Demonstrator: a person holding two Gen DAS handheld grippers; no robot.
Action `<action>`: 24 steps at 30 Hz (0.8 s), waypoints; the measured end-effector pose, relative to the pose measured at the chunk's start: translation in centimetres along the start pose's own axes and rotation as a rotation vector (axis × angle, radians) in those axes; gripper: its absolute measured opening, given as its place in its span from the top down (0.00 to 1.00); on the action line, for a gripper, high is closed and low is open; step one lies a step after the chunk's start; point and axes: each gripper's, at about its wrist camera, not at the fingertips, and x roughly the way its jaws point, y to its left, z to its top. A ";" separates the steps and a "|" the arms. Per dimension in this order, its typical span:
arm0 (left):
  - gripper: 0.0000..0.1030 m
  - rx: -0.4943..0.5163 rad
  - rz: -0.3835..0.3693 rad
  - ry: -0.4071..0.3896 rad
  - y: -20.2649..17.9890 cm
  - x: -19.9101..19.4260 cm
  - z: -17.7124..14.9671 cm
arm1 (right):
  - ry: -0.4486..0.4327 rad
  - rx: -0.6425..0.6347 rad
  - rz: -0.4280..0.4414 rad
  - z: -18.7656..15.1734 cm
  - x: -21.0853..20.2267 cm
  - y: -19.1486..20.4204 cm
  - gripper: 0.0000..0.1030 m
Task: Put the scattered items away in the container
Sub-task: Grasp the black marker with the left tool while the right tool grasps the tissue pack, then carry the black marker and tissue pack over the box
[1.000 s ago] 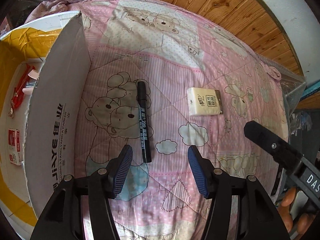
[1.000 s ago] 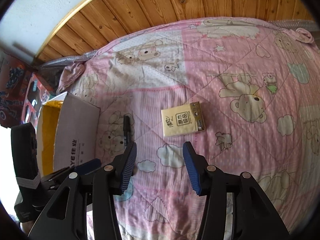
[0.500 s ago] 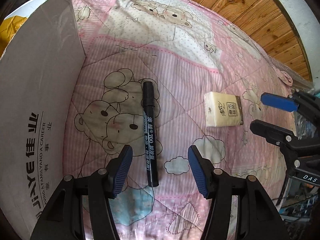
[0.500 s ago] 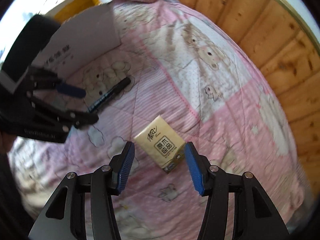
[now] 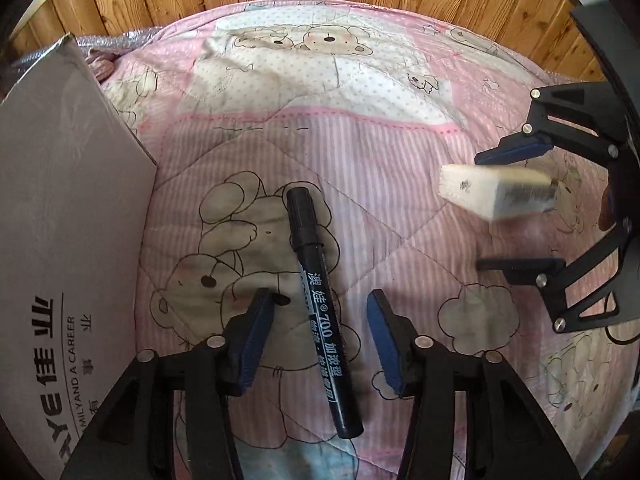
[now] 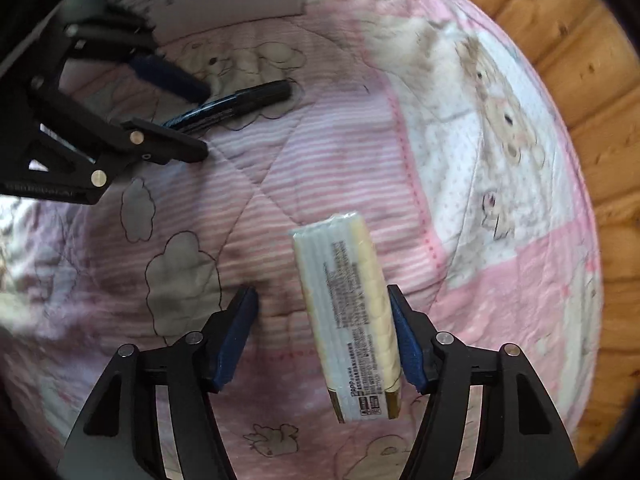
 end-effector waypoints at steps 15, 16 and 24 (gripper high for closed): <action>0.86 -0.200 -0.239 0.066 3.0 -2.5 -1.0 | -0.070 0.561 0.232 -3.6 -3.1 -2.0 0.78; 0.86 -0.210 -0.249 0.069 3.1 -2.8 -1.1 | -0.076 0.592 0.244 -3.8 -3.4 -1.8 0.78; 0.86 -0.193 -0.286 0.057 2.3 -5.6 -1.9 | -0.149 0.770 0.285 -4.6 -6.1 1.8 0.78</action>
